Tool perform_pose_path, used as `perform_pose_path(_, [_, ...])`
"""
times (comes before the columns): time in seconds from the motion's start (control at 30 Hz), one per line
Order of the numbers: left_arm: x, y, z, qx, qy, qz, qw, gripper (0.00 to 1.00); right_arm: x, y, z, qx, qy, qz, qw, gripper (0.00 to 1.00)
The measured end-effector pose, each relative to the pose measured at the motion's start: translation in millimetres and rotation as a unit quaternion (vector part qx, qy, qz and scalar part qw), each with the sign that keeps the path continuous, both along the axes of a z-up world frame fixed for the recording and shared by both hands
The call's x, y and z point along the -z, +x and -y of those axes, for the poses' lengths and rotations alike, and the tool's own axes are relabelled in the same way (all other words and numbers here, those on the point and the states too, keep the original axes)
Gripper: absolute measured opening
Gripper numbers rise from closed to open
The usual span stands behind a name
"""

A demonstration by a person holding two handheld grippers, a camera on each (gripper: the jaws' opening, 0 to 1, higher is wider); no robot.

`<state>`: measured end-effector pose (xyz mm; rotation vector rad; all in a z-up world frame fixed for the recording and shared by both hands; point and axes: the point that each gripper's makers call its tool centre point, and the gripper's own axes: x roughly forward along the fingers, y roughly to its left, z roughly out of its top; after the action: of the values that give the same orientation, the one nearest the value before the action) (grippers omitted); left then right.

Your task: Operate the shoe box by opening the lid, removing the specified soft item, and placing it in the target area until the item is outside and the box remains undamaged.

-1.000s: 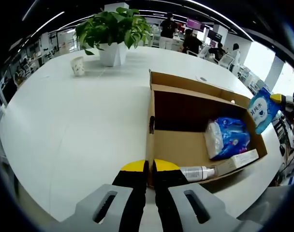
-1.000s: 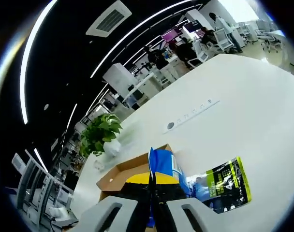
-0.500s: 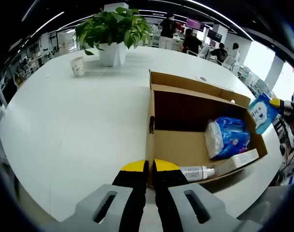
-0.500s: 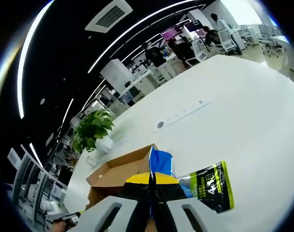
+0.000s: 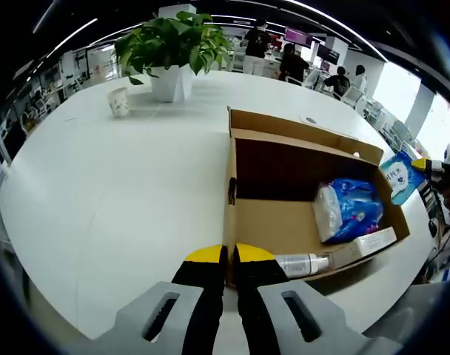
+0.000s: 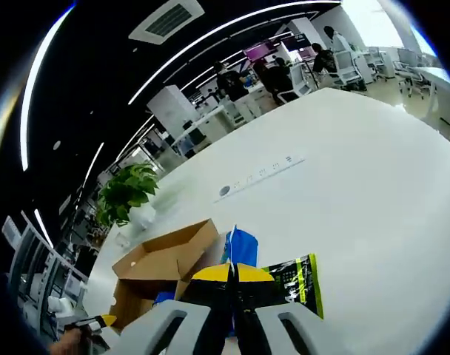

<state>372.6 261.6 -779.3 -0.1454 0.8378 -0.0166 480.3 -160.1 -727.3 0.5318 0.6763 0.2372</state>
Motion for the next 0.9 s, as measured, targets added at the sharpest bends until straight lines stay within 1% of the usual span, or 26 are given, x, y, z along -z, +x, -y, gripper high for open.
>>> perform_pose_path(0.13, [0.6, 0.7, -1, -0.001, -0.001, -0.001, 1.0000, 0.01, 7.3, -2, 9, 0.001, -0.016, -0.005, 0.9999, 0.00])
perform_pose_path(0.17, [0.7, 1.0, -1, -0.001, -0.001, -0.001, 1.0000, 0.01, 7.3, -7, 7, 0.000, -0.020, -0.006, 0.9998, 0.00])
perform_pose_path(0.23, [1.0, 1.1, -1, 0.000, -0.001, -0.001, 1.0000, 0.01, 12.3, -10, 12, 0.000, -0.029, -0.009, 0.9995, 0.00])
perform_pose_path(0.4, [1.4, 1.1, -1, 0.001, 0.000, -0.001, 1.0000, 0.01, 17.5, -23, 15, 0.004, -0.035, -0.017, 0.9992, 0.00])
perform_pose_path(0.5, [1.5, 1.1, -1, 0.001, 0.000, -0.001, 1.0000, 0.01, 21.3, -29, 17, 0.001, -0.047, -0.022, 0.9987, 0.00])
perform_pose_path(0.67, [1.7, 1.1, -1, 0.001, 0.000, -0.004, 1.0000, 0.01, 28.3, -35, 22, 0.006, -0.047, -0.033, 0.9983, 0.00])
perform_pose_path(0.9, [1.8, 0.9, 0, 0.002, 0.004, -0.008, 1.0000, 0.01, 37.6, -37, 27, 0.010, -0.050, -0.046, 0.9976, 0.00])
